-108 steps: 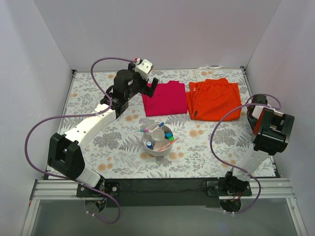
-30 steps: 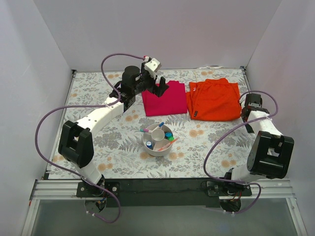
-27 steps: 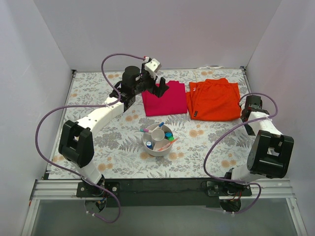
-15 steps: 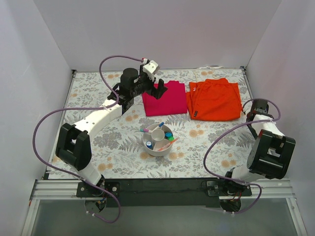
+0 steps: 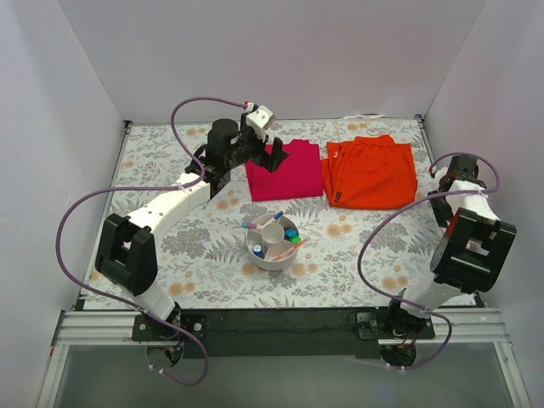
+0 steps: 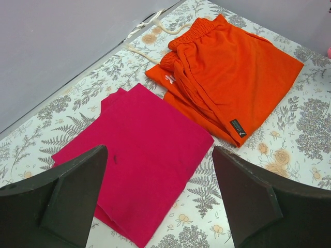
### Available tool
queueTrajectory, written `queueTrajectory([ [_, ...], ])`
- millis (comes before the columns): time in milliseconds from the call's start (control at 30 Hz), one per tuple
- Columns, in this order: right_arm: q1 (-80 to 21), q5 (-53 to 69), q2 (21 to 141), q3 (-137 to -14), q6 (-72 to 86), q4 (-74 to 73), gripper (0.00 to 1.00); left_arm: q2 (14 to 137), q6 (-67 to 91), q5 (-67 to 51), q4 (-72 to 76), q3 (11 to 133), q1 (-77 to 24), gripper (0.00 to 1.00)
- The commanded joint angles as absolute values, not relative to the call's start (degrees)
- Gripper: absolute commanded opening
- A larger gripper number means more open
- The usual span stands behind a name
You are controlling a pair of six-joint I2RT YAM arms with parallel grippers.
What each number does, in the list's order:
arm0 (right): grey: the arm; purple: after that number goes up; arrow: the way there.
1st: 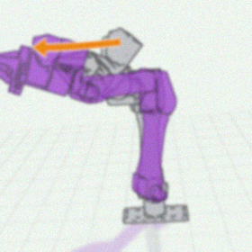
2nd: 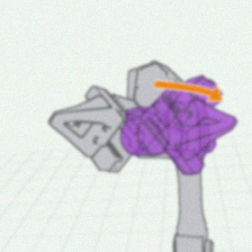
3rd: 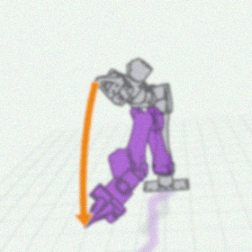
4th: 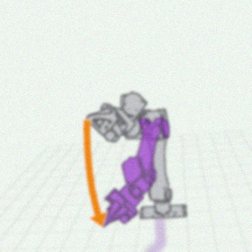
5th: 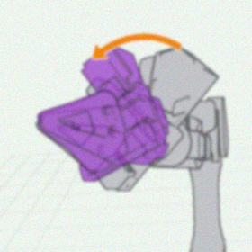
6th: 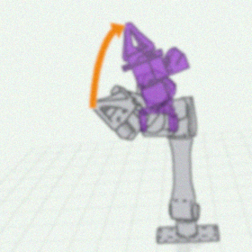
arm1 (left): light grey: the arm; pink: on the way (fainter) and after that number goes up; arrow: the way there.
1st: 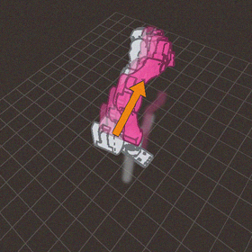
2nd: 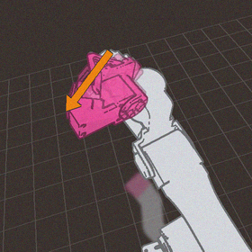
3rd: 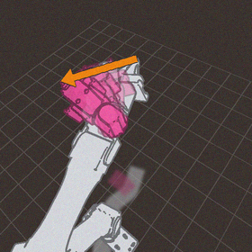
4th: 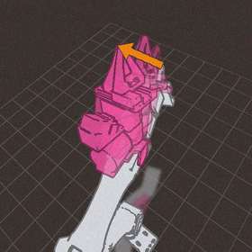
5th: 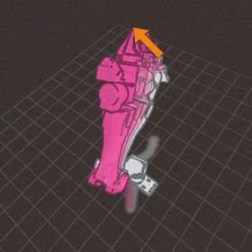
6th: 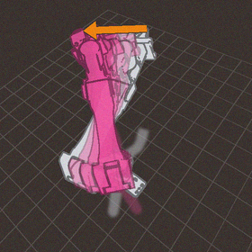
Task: Sort the stationery into containers
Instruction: Pick up the stationery from the corner of the board.
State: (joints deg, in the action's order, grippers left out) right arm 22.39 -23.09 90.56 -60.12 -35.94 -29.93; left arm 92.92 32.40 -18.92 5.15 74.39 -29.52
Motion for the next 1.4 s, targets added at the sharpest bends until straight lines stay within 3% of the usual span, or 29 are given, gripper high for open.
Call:
queueTrajectory([
  [0,22.4,-20.0,95.8,-64.5,-29.9,-33.7,0.61,90.2,32.0,-18.7,5.1,75.2,-29.5,0.83],
  [1367,25.7,-31.5,110.1,-69.9,-29.4,-28.8,0.6,91.0,31.8,-16.7,4.5,75.0,-29.5,0.83],
])
